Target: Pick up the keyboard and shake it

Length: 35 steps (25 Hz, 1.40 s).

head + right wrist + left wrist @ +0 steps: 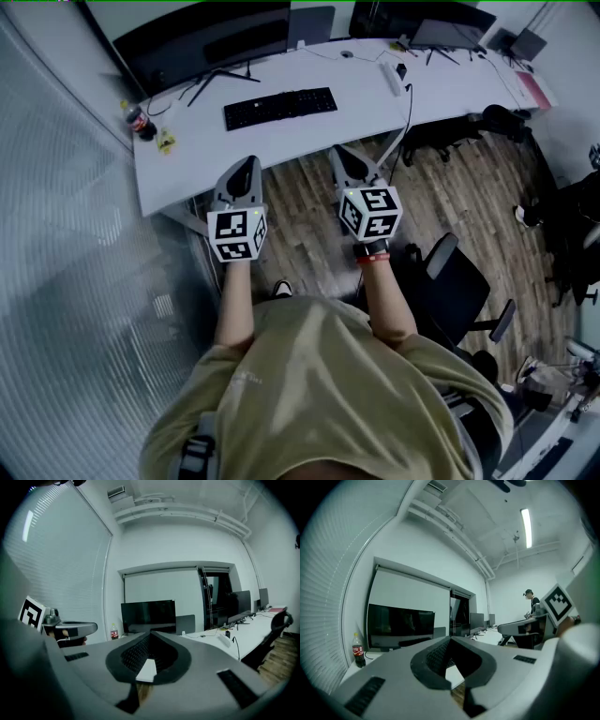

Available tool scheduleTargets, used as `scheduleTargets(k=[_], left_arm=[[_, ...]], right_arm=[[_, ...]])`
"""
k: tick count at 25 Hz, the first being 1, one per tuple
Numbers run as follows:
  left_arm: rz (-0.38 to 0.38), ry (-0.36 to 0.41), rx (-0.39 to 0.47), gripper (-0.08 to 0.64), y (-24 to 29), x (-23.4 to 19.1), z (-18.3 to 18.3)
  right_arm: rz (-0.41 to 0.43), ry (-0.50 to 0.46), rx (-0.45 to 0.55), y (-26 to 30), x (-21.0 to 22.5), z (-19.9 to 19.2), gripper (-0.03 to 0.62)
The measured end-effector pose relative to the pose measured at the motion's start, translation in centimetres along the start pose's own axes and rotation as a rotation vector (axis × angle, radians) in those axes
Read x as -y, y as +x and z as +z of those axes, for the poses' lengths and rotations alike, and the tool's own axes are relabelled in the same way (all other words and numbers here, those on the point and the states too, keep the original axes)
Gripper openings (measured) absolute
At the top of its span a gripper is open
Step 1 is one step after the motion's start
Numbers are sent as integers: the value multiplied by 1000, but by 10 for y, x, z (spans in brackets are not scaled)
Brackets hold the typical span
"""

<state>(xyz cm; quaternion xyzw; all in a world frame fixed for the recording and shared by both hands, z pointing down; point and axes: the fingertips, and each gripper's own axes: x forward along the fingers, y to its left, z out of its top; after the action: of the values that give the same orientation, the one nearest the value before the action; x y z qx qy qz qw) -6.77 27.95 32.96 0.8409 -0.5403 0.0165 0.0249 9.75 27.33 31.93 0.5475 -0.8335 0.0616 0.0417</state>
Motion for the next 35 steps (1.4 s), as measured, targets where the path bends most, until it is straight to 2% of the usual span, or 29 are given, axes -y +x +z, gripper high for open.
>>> scheduleTargets(k=[6, 14, 19, 22, 25, 28, 32, 35], left_arm=[[-31, -28, -3, 18, 11, -33, 2], [-84, -36, -40, 18, 26, -42, -8], [-97, -85, -55, 18, 42, -54, -14], [-94, -83, -66, 18, 58, -63, -18], [-77, -80, -65, 18, 80, -75, -26], [-58, -81, -64, 18, 108, -86, -34], [-33, -67, -79, 18, 163, -106, -35], [-48, -70, -109, 18, 210, -116, -33]], right_arm=[[-36, 10, 9, 25, -22, 4, 23], [-80, 79, -33, 45, -29, -12, 23], [-37, 69, -43, 71, -34, -12, 23], [-45, 88, -56, 88, -26, -16, 23], [-43, 102, -72, 113, -12, -24, 23], [-4, 107, -69, 147, 0, -29, 23], [58, 110, -108, 203, 20, -26, 23], [81, 100, -139, 241, 41, -21, 25]])
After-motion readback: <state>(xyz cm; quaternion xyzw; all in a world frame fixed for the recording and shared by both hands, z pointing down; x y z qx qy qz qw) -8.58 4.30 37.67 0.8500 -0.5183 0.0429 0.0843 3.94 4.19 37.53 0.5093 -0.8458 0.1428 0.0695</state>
